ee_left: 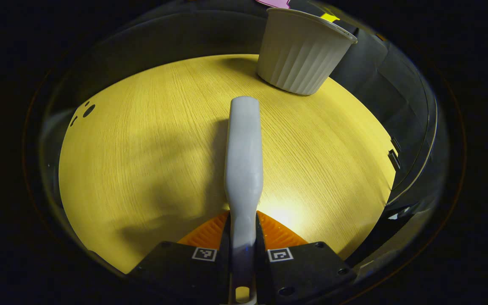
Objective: Pick up the small broom and dustpan from the desktop, sweep the trash into the dustpan with the broom, and then empty the trash into the garbage bin.
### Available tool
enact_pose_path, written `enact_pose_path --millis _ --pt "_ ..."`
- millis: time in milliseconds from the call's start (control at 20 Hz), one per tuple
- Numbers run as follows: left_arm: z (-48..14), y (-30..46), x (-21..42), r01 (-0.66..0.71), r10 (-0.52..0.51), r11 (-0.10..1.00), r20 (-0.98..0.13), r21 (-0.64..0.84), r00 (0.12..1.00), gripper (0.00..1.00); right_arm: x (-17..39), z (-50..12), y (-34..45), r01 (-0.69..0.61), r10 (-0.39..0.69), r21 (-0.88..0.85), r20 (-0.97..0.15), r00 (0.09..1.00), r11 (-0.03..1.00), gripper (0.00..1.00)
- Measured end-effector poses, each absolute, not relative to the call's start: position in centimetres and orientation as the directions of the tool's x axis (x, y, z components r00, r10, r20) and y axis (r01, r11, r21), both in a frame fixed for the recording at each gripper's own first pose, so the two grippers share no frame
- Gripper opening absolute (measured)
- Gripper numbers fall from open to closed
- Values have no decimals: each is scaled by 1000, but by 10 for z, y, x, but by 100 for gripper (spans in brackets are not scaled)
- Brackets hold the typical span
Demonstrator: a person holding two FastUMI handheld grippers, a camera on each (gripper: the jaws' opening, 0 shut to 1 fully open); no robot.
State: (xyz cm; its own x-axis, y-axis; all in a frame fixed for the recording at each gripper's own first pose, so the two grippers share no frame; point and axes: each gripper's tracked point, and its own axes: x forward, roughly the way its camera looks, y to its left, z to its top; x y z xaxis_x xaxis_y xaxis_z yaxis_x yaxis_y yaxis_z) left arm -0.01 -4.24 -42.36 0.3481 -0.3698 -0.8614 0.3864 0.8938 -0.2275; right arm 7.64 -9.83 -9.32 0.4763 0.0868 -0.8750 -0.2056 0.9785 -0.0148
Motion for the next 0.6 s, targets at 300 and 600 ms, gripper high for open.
enact_pose_path --millis 300,600 --pt "-424 -41 -1 383 -336 903 -878 -196 342 29 -1 -93 -61 -221 204 107 -855 478 969 37" --pt "-423 -42 -2 367 -279 919 -897 -146 342 29 -89 -159 -40 -216 199 117 -890 411 969 37"
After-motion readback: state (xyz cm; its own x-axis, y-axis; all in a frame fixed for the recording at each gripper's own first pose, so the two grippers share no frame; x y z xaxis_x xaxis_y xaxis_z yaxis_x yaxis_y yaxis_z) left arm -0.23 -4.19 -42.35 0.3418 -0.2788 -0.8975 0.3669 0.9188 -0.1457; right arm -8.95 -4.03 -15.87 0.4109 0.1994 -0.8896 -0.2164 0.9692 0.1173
